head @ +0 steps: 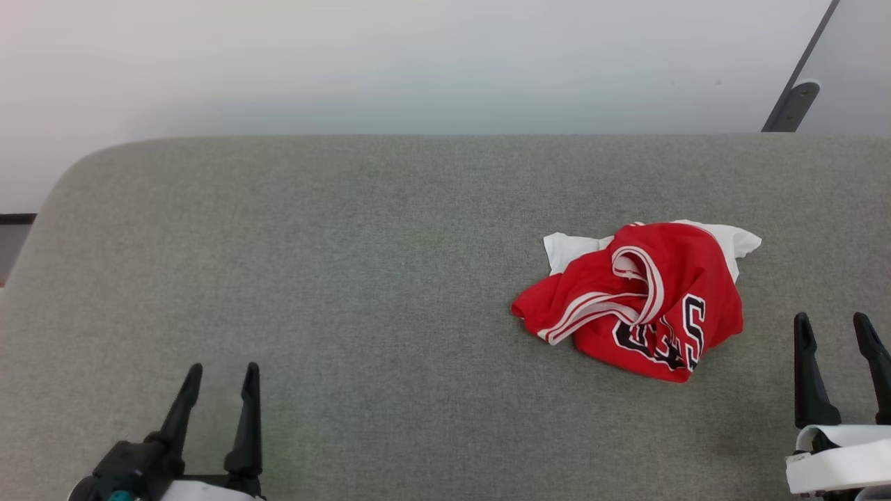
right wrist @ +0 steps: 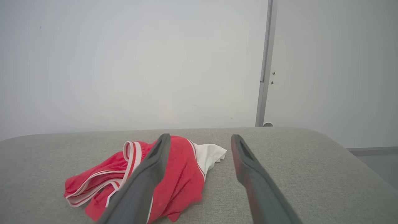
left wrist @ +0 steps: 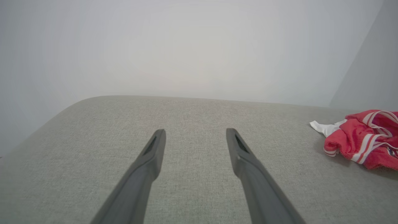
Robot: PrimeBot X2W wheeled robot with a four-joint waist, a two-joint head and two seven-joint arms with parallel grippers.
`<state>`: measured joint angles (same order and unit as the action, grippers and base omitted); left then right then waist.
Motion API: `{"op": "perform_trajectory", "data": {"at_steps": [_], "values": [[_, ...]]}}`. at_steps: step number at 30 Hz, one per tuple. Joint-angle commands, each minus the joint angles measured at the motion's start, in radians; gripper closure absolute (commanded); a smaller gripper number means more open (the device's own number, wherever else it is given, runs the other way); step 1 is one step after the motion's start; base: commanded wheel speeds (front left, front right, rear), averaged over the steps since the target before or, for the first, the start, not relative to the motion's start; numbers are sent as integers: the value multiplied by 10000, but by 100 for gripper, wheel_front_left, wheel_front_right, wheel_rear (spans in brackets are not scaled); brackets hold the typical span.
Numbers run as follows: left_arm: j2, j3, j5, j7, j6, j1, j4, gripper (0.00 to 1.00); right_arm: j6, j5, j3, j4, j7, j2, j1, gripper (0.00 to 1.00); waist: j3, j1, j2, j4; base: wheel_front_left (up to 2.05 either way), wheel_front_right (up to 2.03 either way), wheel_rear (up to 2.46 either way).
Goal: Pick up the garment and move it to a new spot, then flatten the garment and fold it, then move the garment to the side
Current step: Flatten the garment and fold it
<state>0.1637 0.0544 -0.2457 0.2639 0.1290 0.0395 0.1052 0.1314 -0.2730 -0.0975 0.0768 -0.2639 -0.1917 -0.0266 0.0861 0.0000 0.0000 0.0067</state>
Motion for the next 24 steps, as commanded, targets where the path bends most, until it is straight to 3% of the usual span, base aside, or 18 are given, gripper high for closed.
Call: {"op": "perform_trajectory", "data": {"at_steps": [1, 6, 10, 13, 15, 21, 24], "values": [[33, -64, 48, 6, 21, -91, -52, 0, -14, 4, 27, -25, -4, 44, -138, 0, 89, 0, 0, -37, 0, 0, 0], [207, -716, -106, 6, 21, -641, 20, 0, -14, -102, 90, -46, -4, 180, -287, 0, 369, 0, 0, -177, 0, 0, 0], [862, -1945, -333, 5, 22, -1909, 472, 0, -14, -157, 163, -90, -4, 306, -490, 0, 765, 0, 0, -381, 0, 0, 0], [1602, -3189, -807, -468, 22, -3461, 1066, 0, -14, -195, 261, -81, -4, 408, -721, 0, 1160, 0, 0, -677, 0, 0, 0], [1759, -3538, -1174, -830, 10, -3979, 1290, 0, -14, -227, 335, -73, -4, 459, -842, 0, 1323, 0, 0, -826, 0, 0, 0], [2819, -6211, -3214, -4099, 6, -7194, 2507, 0, -14, -407, 613, 64, -4, 784, -1425, 0, 2161, 0, 0, -1774, 0, 0, 0], [2874, -7090, -4466, -5843, 6, -8462, 3128, 0, -14, -499, 667, 117, -4, 958, -1646, 0, 2515, 0, 0, -2235, 0, 0, 0]]}}
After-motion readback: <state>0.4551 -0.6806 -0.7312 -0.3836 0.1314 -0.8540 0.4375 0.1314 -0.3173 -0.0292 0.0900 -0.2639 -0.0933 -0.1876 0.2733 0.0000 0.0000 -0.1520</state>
